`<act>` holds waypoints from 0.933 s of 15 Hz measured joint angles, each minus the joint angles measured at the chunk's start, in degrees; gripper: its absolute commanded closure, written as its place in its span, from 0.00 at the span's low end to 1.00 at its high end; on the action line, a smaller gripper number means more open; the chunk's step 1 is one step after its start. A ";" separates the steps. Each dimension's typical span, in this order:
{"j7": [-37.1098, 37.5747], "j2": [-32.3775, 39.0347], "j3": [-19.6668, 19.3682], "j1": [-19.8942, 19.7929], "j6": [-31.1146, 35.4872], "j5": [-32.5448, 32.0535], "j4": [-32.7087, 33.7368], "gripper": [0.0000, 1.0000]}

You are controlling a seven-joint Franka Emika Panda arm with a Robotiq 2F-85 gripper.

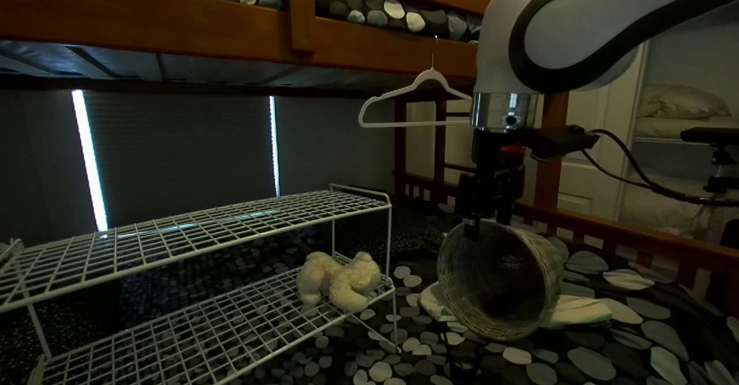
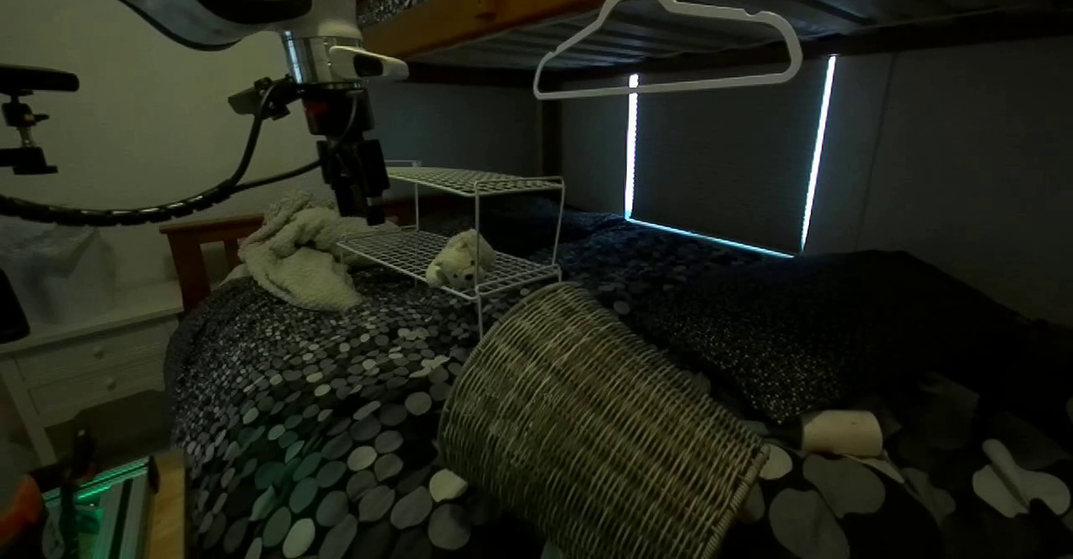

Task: Move the rack slightly to the right

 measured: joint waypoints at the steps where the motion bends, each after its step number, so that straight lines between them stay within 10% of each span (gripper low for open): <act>1: 0.73 0.57 0.11 -0.12 -0.47 -0.56 1.16 0.00; 14: 10.90 18.65 1.93 -2.46 -8.98 -4.26 26.50 0.00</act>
